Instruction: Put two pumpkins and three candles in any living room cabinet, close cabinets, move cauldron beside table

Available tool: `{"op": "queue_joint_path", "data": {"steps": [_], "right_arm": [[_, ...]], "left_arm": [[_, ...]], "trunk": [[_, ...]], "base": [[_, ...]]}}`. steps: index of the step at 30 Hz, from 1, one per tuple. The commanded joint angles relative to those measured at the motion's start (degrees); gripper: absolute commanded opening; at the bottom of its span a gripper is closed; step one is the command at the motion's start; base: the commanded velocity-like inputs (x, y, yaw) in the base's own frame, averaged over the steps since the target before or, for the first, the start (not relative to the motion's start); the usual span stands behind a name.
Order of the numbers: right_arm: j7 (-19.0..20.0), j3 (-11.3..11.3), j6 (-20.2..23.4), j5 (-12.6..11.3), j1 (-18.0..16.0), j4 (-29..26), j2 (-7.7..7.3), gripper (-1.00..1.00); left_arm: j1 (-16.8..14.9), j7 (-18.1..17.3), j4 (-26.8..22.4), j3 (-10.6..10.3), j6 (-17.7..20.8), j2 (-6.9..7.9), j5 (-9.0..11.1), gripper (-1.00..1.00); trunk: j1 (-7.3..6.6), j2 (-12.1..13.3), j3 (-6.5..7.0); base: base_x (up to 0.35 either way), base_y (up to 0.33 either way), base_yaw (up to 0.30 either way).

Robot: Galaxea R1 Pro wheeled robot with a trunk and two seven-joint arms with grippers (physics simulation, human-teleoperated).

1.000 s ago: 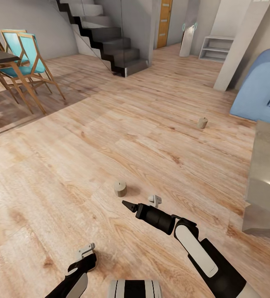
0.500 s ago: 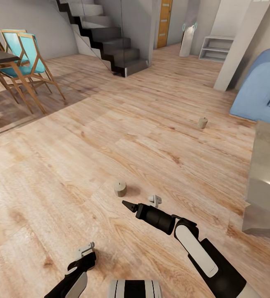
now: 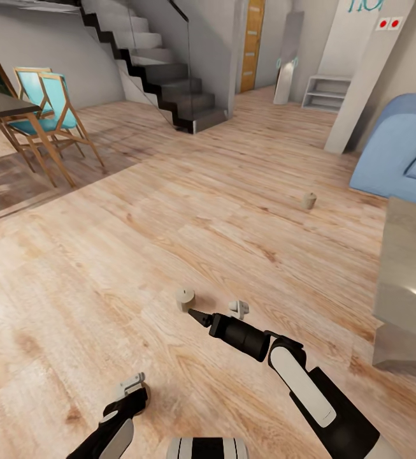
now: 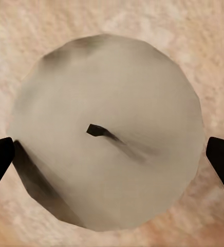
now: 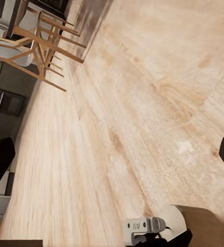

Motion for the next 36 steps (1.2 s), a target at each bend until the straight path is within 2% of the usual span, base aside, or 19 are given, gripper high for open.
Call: {"op": "queue_joint_path", "data": {"steps": [1,8,11,14,17,20,22,23,25,26,27,30,31,33,36], "right_arm": [[0.1,0.0,0.1,-0.1,0.0,0.0,-0.04,1.00],[-0.3,0.0,0.0,-0.2,0.0,0.2,-0.01,1.00],[-1.3,0.0,0.3,-0.2,0.0,1.2,0.03,1.00],[-3.9,-0.1,0.4,-0.2,0.0,3.6,0.10,1.00],[-7.4,-0.1,0.4,-0.2,0.0,5.9,0.12,1.00],[-10.8,-0.3,0.5,-0.2,0.0,6.7,0.13,1.00],[-12.8,-0.5,0.5,-0.2,0.0,6.9,0.10,1.00],[-13.6,-0.5,0.5,-0.2,0.0,6.9,0.11,1.00],[-14.6,-0.5,0.5,-0.3,0.0,7.0,0.12,1.00],[-15.8,-0.6,0.6,-0.3,0.0,7.0,0.17,1.00],[-16.3,-0.5,0.6,-0.3,0.0,7.0,0.18,1.00],[-20.8,-0.3,0.6,-0.2,0.0,7.0,0.21,1.00],[-22.6,-0.2,0.6,-0.2,0.0,7.0,0.21,1.00],[-27.1,0.0,0.6,-0.1,0.0,7.1,0.22,1.00],[-31.6,0.1,0.6,0.9,0.0,7.0,0.22,1.00]], "left_arm": [[0.0,0.5,-0.1,-0.4,0.0,0.08,0.5,-1.00],[0.0,0.6,-0.2,0.4,0.2,0.15,0.7,-1.00],[0.0,0.6,-0.3,2.7,0.7,0.18,0.7,-1.00],[0.0,0.6,-0.7,3.8,1.7,0.32,0.7,-1.00],[0.0,0.6,-3.4,4.4,6.4,0.84,0.7,-1.00],[0.0,0.6,-9.1,4.5,13.6,2.89,1.0,-1.00],[0.1,0.9,-12.9,4.7,18.6,4.09,2.1,-1.00],[0.1,1.0,-14.0,4.9,20.0,4.44,2.3,-1.00],[0.1,1.1,-19.7,7.1,26.6,6.47,3.1,-1.00],[0.1,1.2,-25.3,9.6,33.3,7.79,3.2,-1.00],[0.1,1.2,-27.3,10.6,35.8,8.10,3.2,-1.00],[0.1,2.5,-38.2,18.1,49.8,8.98,3.0,-1.00],[0.1,3.7,-40.8,20.7,52.7,9.09,3.0,-1.00],[0.1,6.2,-45.3,25.1,55.9,9.24,3.5,-1.00],[0.1,7.2,-46.9,26.5,57.0,9.22,3.7,-1.00]], "trunk": [[-0.03,0.0,0.19],[-0.21,0.1,1.74],[-0.29,0.1,2.40],[-0.37,0.2,3.07],[-0.45,0.2,3.73],[-0.52,0.3,4.40],[-0.57,0.3,4.84],[-0.60,0.3,5.06],[-0.65,0.3,5.50],[-0.68,0.3,5.72],[-0.70,0.3,5.95],[-0.78,0.4,6.61],[-0.81,0.4,6.83],[-0.86,0.4,7.28],[-0.94,0.5,7.94]], "base": [[0.000,0.000,0.000],[0.000,0.000,0.000],[0.000,0.000,0.000],[0.000,0.000,0.000],[0.000,0.000,0.000],[0.000,0.000,0.000],[0.000,0.000,0.000],[0.000,0.000,0.000],[0.000,0.000,0.000],[0.000,0.000,0.000],[0.000,0.000,0.000],[0.000,0.000,0.000],[0.000,0.000,0.000],[0.000,0.000,0.000],[0.000,0.000,0.000]]}}
